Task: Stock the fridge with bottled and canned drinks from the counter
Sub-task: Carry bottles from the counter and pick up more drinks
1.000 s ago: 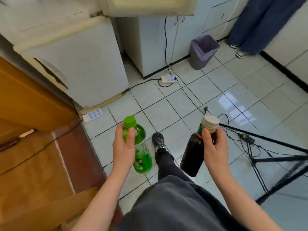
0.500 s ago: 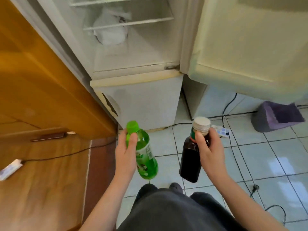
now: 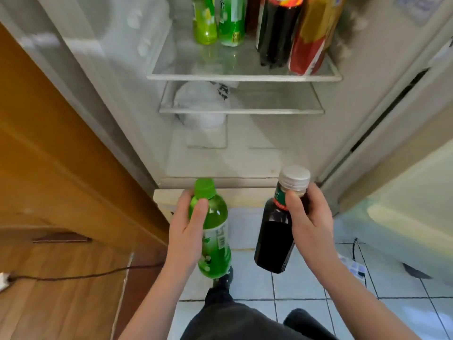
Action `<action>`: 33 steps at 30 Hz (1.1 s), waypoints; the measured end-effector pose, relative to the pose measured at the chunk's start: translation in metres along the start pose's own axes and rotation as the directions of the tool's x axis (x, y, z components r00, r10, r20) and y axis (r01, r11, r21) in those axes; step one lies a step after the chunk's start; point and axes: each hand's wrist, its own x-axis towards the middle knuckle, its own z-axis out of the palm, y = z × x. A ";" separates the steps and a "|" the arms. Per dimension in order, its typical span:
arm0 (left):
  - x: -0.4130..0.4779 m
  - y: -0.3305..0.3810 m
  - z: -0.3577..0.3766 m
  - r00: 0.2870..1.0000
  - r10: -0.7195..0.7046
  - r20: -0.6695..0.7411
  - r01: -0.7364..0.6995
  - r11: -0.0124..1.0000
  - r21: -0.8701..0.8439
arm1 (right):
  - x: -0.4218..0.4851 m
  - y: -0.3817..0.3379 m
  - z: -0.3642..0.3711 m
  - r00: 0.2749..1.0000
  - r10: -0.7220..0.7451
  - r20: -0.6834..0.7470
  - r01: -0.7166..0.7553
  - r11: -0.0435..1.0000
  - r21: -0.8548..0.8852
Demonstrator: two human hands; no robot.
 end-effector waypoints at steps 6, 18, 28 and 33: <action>0.124 0.065 -0.003 0.976 0.214 0.032 -0.213 0.976 -0.035 | 0.100 -0.057 0.047 0.980 -0.193 -0.055 0.196 0.978 0.070; 0.261 0.176 0.007 0.845 0.505 -0.174 -0.522 0.850 -0.069 | 0.240 -0.145 0.106 0.833 -0.497 -0.241 0.541 0.823 0.172; 0.333 0.169 0.032 0.845 0.496 -0.199 -0.500 0.865 0.035 | 0.313 -0.137 0.146 0.816 -0.528 -0.233 0.539 0.842 -0.023; 0.349 0.162 0.041 0.851 0.504 -0.147 -0.503 0.863 0.045 | 0.325 -0.124 0.148 0.847 -0.492 -0.199 0.492 0.869 -0.053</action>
